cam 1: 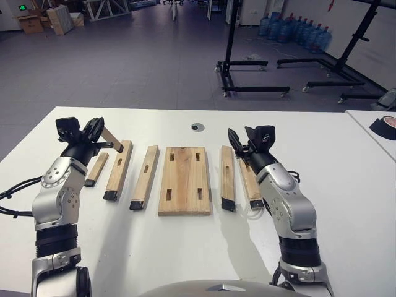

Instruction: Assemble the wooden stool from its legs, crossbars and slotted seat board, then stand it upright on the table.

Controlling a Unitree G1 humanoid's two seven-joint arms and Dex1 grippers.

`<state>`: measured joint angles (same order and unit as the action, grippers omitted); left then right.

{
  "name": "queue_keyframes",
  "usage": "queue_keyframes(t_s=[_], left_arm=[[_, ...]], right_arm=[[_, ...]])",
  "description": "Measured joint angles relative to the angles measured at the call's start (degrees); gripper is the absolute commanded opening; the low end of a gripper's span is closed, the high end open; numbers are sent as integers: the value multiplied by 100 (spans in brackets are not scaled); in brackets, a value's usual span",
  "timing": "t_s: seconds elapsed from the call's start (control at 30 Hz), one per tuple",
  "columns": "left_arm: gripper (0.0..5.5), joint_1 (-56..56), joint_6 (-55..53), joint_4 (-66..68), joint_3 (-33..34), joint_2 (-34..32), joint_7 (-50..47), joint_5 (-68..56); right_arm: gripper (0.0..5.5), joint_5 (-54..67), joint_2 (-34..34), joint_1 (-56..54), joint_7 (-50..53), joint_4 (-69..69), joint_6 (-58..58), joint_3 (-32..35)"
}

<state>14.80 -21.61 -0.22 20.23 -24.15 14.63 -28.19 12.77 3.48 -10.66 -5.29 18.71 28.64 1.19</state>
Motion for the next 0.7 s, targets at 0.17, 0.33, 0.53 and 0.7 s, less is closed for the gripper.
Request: queue_keyframes(t_s=[0.17,0.33,0.53,0.7], left_arm=[[39,112,-67,155,30,108,-116,-10],[39,111,-82,271,-25,119,-147,172],[39,109,94,733,-46,118,-106,425],[39,109,208,852,-78,131,-111,532]], right_arm=[[292,-287,10,165,34,-7,-140,-301],[292,-385,-21,165,46,-11,-195,-388],[292,-432,-49,165,57,-13,-211,-454],[292,-517,3,163,16,-21,-212,-514]])
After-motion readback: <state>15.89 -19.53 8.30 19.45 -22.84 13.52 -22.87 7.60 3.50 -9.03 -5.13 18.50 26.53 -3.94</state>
